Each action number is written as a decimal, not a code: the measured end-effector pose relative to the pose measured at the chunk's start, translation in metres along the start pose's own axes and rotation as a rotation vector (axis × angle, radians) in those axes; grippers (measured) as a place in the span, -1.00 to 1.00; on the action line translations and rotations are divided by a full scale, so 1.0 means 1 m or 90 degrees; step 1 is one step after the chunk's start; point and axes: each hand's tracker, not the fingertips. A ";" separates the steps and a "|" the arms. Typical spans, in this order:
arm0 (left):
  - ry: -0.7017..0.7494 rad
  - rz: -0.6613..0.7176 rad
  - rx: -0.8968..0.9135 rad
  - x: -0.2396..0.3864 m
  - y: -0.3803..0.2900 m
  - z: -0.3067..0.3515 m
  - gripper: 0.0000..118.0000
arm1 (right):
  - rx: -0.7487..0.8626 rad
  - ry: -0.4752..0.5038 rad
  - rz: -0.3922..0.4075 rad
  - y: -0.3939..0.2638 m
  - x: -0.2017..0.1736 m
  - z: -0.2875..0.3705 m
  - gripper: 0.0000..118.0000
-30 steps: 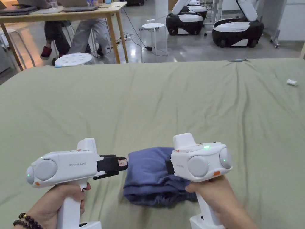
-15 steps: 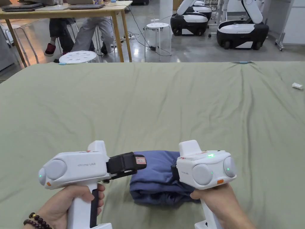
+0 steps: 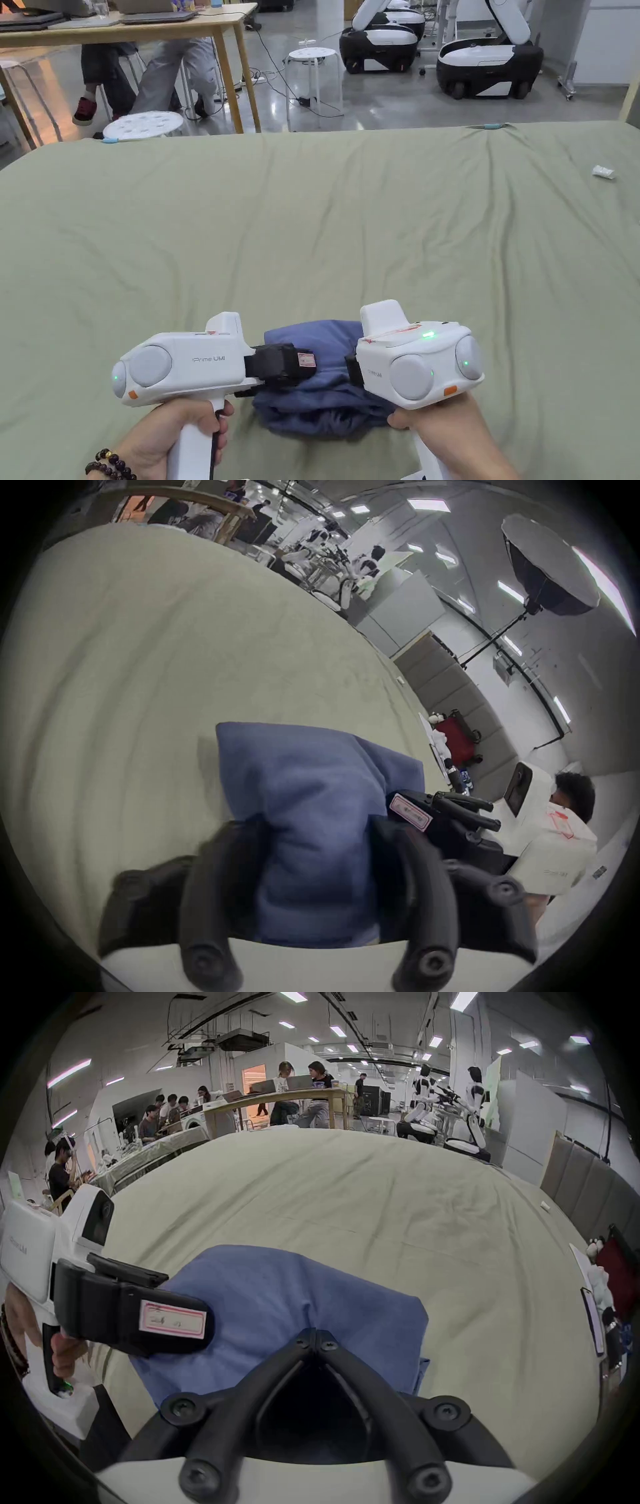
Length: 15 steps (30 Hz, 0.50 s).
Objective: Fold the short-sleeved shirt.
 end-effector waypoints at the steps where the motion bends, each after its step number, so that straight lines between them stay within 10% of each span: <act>1: -0.008 0.004 -0.001 0.002 -0.001 0.003 -0.23 | 0.000 0.003 -0.001 0.000 -0.001 -0.001 -1.00; 15: -0.050 -0.032 0.026 -0.022 0.010 0.030 -0.51 | 0.004 -0.005 0.036 0.013 -0.030 0.002 -1.00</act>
